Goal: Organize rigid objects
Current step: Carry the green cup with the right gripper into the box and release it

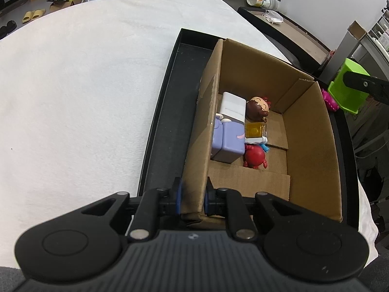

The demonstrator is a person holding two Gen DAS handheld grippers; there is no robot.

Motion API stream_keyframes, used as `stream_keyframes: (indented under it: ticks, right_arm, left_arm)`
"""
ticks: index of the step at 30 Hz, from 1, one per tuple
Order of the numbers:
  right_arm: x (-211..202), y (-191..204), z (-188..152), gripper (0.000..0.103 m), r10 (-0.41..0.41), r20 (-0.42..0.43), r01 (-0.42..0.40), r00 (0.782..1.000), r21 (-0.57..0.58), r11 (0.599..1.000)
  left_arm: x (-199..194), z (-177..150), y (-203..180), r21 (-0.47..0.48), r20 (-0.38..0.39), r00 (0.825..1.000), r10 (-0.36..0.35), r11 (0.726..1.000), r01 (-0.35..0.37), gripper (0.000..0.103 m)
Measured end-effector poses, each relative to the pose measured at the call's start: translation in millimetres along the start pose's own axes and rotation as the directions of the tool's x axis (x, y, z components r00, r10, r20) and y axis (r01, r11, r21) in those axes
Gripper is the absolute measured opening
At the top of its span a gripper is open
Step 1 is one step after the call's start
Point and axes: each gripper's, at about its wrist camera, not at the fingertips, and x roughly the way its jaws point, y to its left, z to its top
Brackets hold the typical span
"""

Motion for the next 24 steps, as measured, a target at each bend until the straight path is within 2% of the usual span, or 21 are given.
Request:
stream_keyframes:
  ticks: [15, 20, 24]
  right_arm:
    - [17.7, 41.0, 9.5, 0.047, 0.028, -0.066, -0.032, 0.997, -0.057, 0.998]
    - [23.1, 52.8, 5.8, 0.048, 0.012, -0.098, -0.021, 0.995, -0.097, 0.995]
    - [24.3, 56.7, 5.7, 0.049, -0.035, -0.108, 0.022, 0.994, -0.121, 0.992]
  left_arm:
    - [0.0, 0.7, 5.5, -0.005, -0.002, 1.000, -0.031, 1.000, 0.031, 0.017]
    - [0.2, 0.1, 5.6, -0.002, -0.002, 0.999, -0.042, 0.999, 0.042, 0.018]
    - [-0.3, 1.0, 6.6, -0.001, -0.003, 0.999, -0.044, 0.999, 0.044, 0.018]
